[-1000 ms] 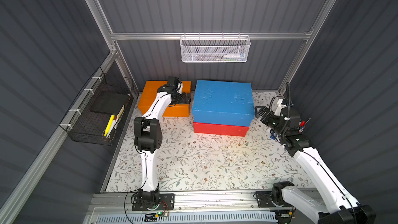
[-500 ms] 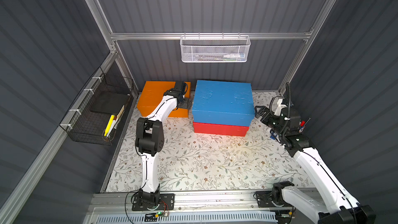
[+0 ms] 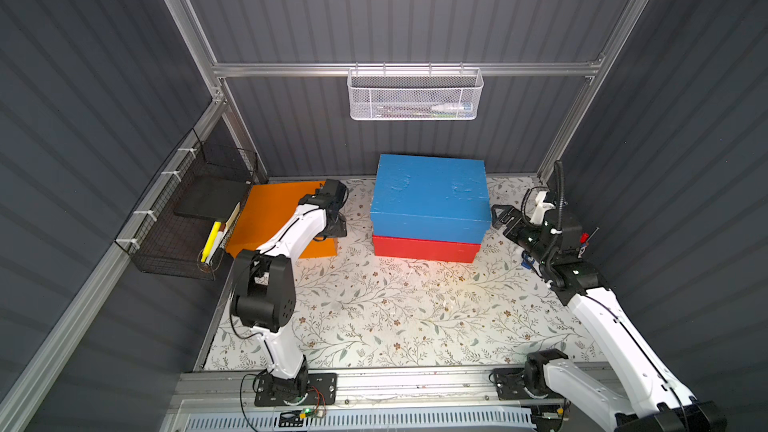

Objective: Stack the shoeboxes
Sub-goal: Move the shoebox to the center of the board.

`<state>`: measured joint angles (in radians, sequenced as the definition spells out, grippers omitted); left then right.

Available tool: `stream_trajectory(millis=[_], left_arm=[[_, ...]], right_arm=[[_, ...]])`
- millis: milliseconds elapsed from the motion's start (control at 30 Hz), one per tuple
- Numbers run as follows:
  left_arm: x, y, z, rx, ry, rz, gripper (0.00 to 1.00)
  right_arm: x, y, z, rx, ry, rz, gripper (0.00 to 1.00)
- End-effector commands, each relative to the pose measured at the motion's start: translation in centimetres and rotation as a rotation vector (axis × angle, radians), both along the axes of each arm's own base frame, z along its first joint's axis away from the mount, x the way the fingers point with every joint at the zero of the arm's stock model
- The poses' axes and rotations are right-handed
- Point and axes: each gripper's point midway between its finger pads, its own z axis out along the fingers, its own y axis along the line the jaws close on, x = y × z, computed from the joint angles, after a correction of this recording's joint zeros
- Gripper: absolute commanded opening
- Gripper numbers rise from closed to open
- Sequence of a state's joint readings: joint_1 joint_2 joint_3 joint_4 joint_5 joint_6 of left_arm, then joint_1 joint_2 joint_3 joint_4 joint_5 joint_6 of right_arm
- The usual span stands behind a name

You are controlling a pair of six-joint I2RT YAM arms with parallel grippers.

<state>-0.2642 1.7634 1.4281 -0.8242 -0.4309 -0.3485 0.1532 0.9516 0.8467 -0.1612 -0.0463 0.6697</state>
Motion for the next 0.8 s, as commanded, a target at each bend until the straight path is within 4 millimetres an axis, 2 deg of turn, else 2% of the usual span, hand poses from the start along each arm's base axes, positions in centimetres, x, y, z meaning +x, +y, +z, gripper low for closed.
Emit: stream_trajectory(millis=[0,67,167,267,367,467,533,633,767], left_arm=[[-3.2,-1.6,-1.0,-0.152,0.084,0.0,0.99],[-2.6,-2.8,0.1,-0.221,0.038,-0.036,0.99],[-0.2,-4.1,2.7,-0.31,-0.033,-0.074,0.99],[3.8,-4.3,4.9,-0.333,-0.101,-0.08,0.99],[8.5,-2.6,6.0,-0.291,-0.126,-0.037,0.99],[13.2,-1.3,5.8,-0.278,-0.153,-0.015,0.99],[15.9,-0.7,4.8,-0.276,-0.174,-0.021,0.99],[18.7,0.5,3.2,-0.287,-0.202,-0.008,0.99],[21.1,1.4,1.4,-0.368,-0.251,-0.005,0.99]], right_arm=[[0.0,0.2,0.0,0.012,-0.008,0.011,0.99],[-0.1,0.2,0.1,0.014,-0.01,0.013,0.99],[-0.2,0.3,0.2,0.015,-0.011,0.015,0.99],[-0.3,0.2,0.2,0.011,-0.014,0.013,0.99],[-0.4,0.0,0.3,0.005,-0.02,0.009,0.99],[-0.5,-0.1,0.4,-0.004,-0.024,0.002,0.99],[-0.5,-0.2,0.4,-0.008,-0.025,-0.001,0.99],[-0.3,-0.2,0.3,-0.012,-0.022,-0.002,0.99],[0.0,0.0,0.0,-0.009,-0.014,0.005,0.99]])
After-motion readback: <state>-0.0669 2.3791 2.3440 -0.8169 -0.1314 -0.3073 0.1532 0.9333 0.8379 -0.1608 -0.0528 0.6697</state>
